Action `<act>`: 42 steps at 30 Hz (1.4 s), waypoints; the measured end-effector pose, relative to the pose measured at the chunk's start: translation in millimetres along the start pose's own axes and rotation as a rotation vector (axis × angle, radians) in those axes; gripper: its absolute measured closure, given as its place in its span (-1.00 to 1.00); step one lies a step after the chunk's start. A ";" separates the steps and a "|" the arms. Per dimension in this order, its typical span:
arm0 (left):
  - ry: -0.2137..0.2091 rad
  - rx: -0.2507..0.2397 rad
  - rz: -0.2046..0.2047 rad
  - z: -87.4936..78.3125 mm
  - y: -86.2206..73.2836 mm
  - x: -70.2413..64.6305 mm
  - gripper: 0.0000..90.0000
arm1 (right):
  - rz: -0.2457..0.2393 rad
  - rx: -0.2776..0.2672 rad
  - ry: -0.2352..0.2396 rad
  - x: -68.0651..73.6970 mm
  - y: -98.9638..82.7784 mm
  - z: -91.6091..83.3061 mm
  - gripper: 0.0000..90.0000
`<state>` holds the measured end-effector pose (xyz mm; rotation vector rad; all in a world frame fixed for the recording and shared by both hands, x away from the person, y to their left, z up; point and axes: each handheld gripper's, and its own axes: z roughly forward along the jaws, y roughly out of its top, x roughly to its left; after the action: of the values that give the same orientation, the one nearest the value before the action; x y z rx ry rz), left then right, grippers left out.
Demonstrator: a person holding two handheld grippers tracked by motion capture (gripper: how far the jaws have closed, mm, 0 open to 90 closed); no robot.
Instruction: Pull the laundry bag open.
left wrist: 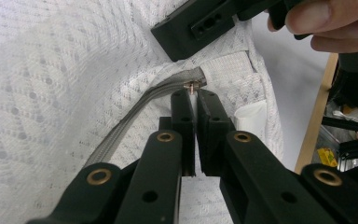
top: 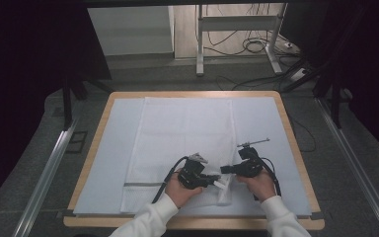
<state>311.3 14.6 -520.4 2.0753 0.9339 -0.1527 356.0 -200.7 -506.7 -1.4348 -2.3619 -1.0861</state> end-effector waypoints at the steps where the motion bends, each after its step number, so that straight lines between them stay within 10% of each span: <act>1: -0.002 0.001 -0.004 0.7 -0.4 -0.1 0.94 | 0.000 0.000 0.000 0.0 0.0 0.0 0.97; 42: 0.060 0.032 -0.048 -22.5 -18.1 22.2 0.94 | 0.006 -0.015 -0.015 -4.2 -2.1 -5.8 0.97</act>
<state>310.4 50.5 -526.7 2.0973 1.0246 -0.1320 355.2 -208.1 -505.6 -1.4596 -2.3625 -1.0981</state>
